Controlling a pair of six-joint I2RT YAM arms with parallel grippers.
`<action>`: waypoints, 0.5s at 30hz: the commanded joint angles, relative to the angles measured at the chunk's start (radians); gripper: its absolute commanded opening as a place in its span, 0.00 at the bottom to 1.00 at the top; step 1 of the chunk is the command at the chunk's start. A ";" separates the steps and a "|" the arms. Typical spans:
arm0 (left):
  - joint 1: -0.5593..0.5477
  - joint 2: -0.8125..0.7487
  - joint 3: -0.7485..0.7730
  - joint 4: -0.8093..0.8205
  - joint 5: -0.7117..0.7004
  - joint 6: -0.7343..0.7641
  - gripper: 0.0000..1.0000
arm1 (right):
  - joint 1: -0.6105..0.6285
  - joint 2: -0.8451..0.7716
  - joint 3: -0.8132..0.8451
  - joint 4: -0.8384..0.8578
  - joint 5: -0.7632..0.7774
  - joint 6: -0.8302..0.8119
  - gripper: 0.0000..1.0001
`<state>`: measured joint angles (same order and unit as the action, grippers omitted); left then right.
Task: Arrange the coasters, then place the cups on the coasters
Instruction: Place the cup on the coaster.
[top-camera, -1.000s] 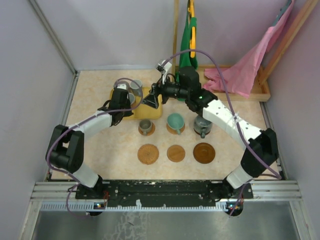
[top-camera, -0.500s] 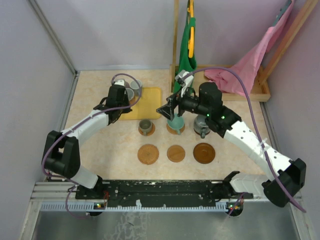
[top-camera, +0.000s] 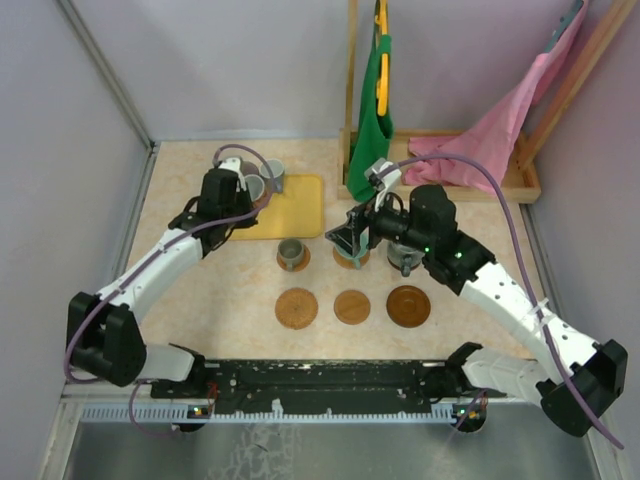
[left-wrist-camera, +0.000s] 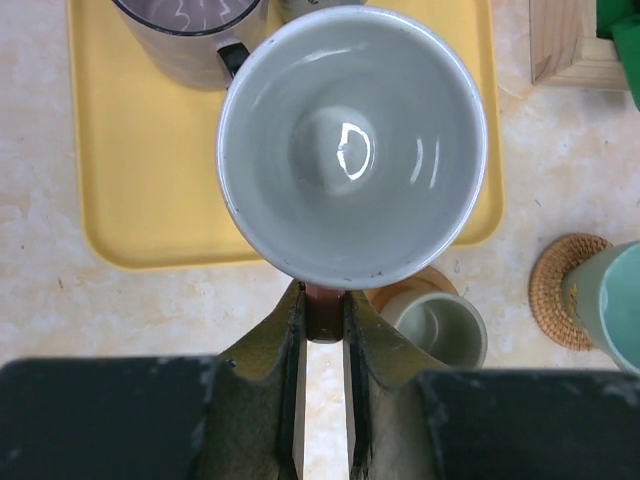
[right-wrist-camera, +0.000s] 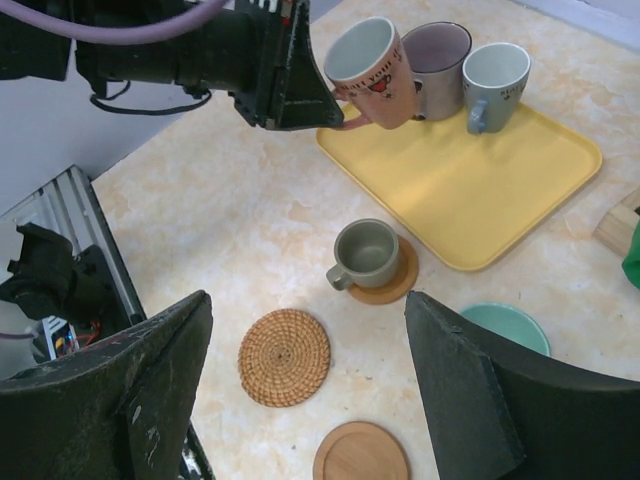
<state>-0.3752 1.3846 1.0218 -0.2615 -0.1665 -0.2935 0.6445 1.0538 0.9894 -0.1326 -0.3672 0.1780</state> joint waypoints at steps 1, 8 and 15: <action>-0.003 -0.085 0.011 -0.044 0.034 0.008 0.00 | -0.011 -0.053 -0.014 0.028 0.017 0.011 0.78; -0.038 -0.179 0.016 -0.156 0.026 0.006 0.00 | -0.016 -0.091 -0.047 0.023 0.036 0.015 0.78; -0.125 -0.256 0.032 -0.278 -0.017 -0.050 0.00 | -0.026 -0.098 -0.068 0.011 0.070 0.026 0.78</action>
<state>-0.4591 1.1824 1.0218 -0.4858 -0.1551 -0.3038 0.6365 0.9794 0.9264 -0.1497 -0.3305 0.1883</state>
